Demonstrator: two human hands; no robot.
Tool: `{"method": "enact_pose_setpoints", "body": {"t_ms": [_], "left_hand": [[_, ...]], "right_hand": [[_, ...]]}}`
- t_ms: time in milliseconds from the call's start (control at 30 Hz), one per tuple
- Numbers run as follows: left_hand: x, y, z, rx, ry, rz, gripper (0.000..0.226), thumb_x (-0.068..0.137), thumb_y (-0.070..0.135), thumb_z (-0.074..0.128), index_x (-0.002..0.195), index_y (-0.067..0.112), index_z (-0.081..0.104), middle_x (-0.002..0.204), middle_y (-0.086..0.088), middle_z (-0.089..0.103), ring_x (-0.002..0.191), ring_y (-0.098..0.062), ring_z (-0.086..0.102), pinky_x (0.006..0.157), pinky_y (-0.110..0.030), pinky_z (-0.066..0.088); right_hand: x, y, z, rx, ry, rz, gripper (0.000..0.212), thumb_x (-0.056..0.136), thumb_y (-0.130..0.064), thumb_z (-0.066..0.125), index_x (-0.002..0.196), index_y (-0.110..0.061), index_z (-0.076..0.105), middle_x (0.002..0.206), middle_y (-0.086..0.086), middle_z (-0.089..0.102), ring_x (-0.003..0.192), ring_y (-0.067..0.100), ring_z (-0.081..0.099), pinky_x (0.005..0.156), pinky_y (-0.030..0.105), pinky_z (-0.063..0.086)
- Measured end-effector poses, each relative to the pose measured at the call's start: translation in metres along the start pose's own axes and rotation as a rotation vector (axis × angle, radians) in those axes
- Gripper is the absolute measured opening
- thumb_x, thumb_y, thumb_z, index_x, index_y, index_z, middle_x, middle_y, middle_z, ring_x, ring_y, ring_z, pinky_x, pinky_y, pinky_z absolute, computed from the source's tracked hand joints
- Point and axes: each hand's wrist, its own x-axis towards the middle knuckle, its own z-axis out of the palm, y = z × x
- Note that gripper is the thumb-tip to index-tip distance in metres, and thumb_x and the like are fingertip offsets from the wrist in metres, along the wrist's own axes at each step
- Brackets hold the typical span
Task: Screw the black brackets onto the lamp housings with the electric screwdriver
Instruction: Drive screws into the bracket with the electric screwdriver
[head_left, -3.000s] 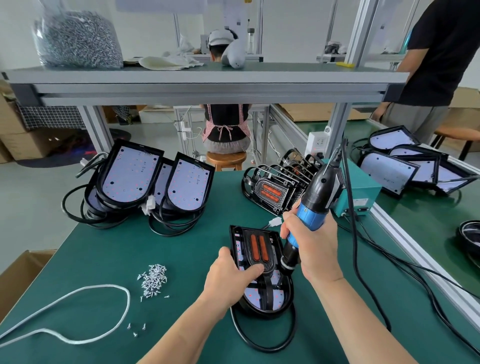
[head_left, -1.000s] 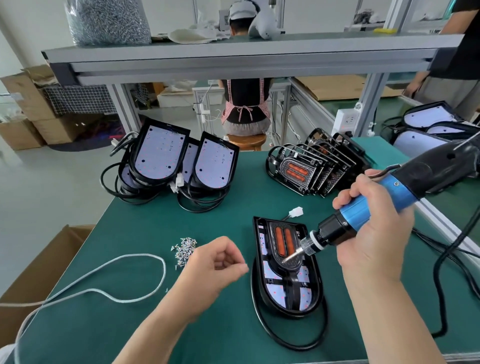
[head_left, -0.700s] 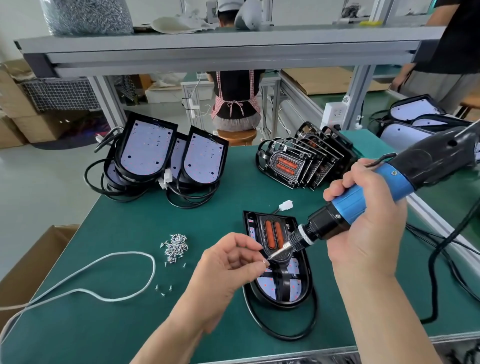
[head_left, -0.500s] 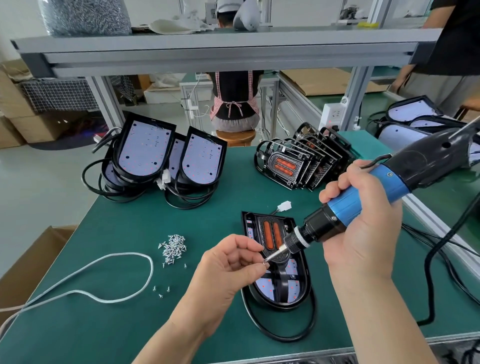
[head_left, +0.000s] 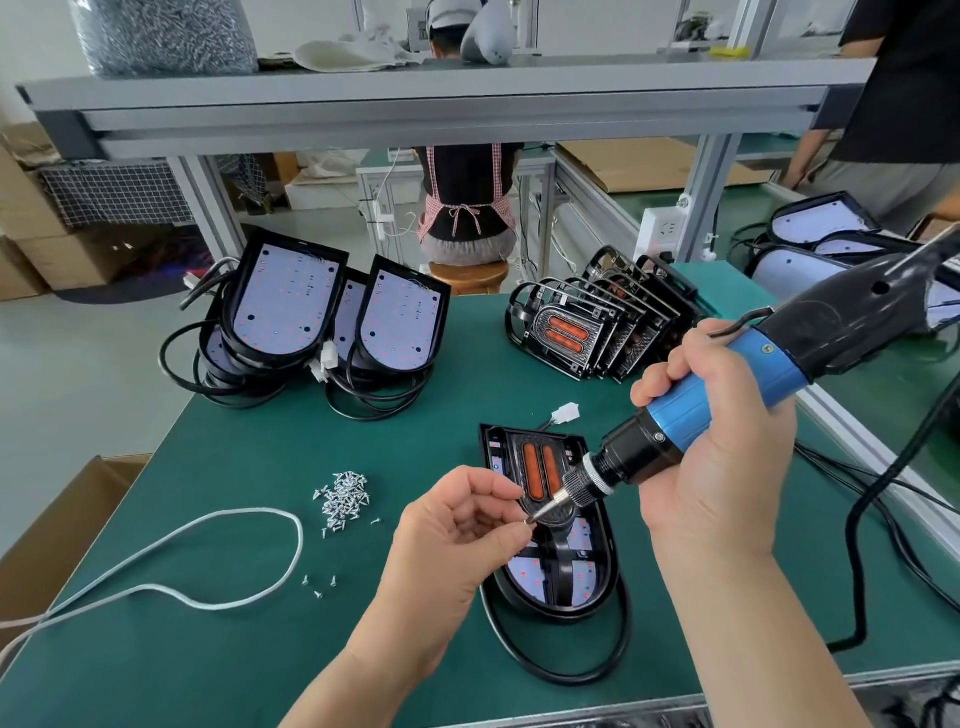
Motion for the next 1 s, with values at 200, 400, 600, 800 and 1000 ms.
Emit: {"method": "enact_pose_setpoints", "body": {"t_ms": [200,400,600,800,1000], "left_hand": [[0.003,-0.008,0.004,0.144,0.073,0.08,0.037,0.082,-0.006,0.074,0.092,0.03,0.072,0.079,0.002,0.071,0.076,-0.01,0.063,0.076,-0.022,0.053],[0.006,-0.015,0.001,0.411,0.027,0.134,0.034,0.079,0.024,0.077,0.103,0.045,0.065,0.091,0.011,0.074,0.082,-0.021,0.061,0.082,-0.036,0.054],[0.018,-0.024,-0.013,0.361,0.238,0.086,0.016,0.079,0.038,0.071,0.094,0.038,0.07,0.089,0.011,0.073,0.083,-0.014,0.063,0.079,-0.026,0.049],[0.026,-0.035,-0.005,0.542,0.192,-0.227,0.059,0.07,0.063,0.07,0.114,0.029,0.05,0.074,0.009,0.061,0.07,-0.005,0.056,0.065,-0.023,0.039],[0.033,-0.041,0.003,0.546,0.146,-0.276,0.057,0.086,0.044,0.063,0.137,0.026,0.045,0.075,0.012,0.061,0.072,-0.006,0.058,0.064,-0.021,0.045]], "right_hand": [[0.001,0.005,0.003,-0.022,0.049,-0.022,0.019,0.091,0.001,0.058,0.103,-0.009,0.047,0.068,-0.001,0.048,0.055,0.017,0.049,0.057,0.028,0.045],[0.006,0.009,-0.006,-0.035,0.101,0.001,0.019,0.09,0.002,0.059,0.102,-0.008,0.048,0.068,0.0,0.048,0.056,0.018,0.047,0.058,0.03,0.045],[0.023,0.012,-0.007,-0.03,0.099,-0.024,0.017,0.086,-0.001,0.063,0.094,-0.01,0.05,0.065,-0.003,0.051,0.053,0.016,0.05,0.056,0.029,0.046],[0.043,0.026,0.008,-0.077,0.035,-0.022,0.021,0.084,-0.001,0.065,0.09,-0.011,0.048,0.07,0.002,0.051,0.05,0.017,0.052,0.052,0.028,0.046],[0.032,0.044,0.012,-0.223,-0.102,0.024,0.021,0.081,-0.004,0.066,0.082,-0.014,0.047,0.057,-0.002,0.052,0.048,0.019,0.05,0.051,0.028,0.045]]}}
